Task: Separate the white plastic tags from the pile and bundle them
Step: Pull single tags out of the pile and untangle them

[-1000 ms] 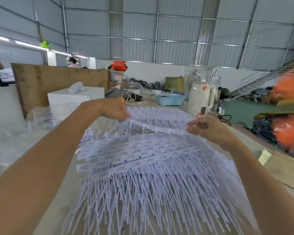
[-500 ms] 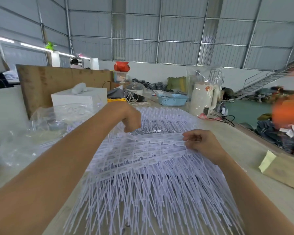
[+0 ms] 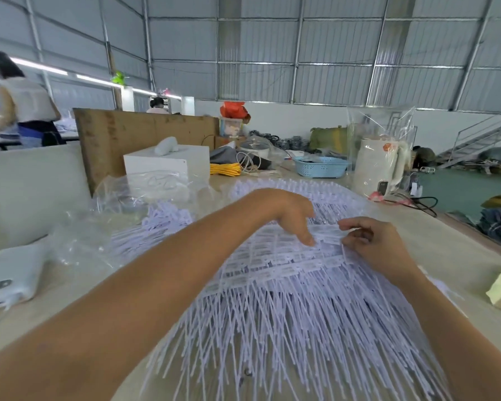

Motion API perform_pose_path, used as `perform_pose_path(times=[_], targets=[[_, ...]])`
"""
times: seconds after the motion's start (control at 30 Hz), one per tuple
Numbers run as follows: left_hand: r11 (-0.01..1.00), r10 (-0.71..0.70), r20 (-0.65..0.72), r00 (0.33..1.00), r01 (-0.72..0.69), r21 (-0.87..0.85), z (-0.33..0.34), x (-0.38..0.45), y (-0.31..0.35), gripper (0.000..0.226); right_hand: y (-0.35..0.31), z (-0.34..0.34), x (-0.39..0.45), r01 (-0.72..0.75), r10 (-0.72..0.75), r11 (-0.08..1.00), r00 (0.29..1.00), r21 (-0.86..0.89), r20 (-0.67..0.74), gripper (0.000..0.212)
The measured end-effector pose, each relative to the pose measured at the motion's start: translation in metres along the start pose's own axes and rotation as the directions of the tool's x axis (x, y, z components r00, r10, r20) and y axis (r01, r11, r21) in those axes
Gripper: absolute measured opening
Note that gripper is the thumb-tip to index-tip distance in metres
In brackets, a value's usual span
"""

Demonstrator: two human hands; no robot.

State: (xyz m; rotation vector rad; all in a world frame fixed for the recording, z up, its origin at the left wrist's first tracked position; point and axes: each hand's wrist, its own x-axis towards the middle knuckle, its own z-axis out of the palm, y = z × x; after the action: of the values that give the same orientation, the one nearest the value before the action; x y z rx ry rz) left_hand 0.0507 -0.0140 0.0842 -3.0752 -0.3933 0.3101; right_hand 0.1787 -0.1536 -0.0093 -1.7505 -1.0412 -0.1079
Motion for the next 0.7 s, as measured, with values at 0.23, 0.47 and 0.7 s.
perform_pose_path(times=[0.23, 0.47, 0.7], targets=[[0.927, 0.057, -0.348, 0.936, -0.179, -0.329, 0.049, 0.044, 0.023, 0.029, 0.001, -0.002, -0.001, -0.016, 0.022, 0.992, 0.999, 0.122, -0.047, 0.031], [0.860, 0.029, -0.599, 0.800, -0.326, -0.392, 0.067, 0.058, 0.020, 0.021, 0.009, -0.015, 0.002, -0.232, 0.244, 0.923, 0.970, 0.308, 0.000, 0.017], [0.883, 0.063, -0.657, 0.751, -0.349, -0.314, 0.076, 0.062, 0.022, 0.033, 0.004, -0.014, -0.001, -0.294, 0.278, 0.886, 0.956, 0.357, 0.097, 0.016]])
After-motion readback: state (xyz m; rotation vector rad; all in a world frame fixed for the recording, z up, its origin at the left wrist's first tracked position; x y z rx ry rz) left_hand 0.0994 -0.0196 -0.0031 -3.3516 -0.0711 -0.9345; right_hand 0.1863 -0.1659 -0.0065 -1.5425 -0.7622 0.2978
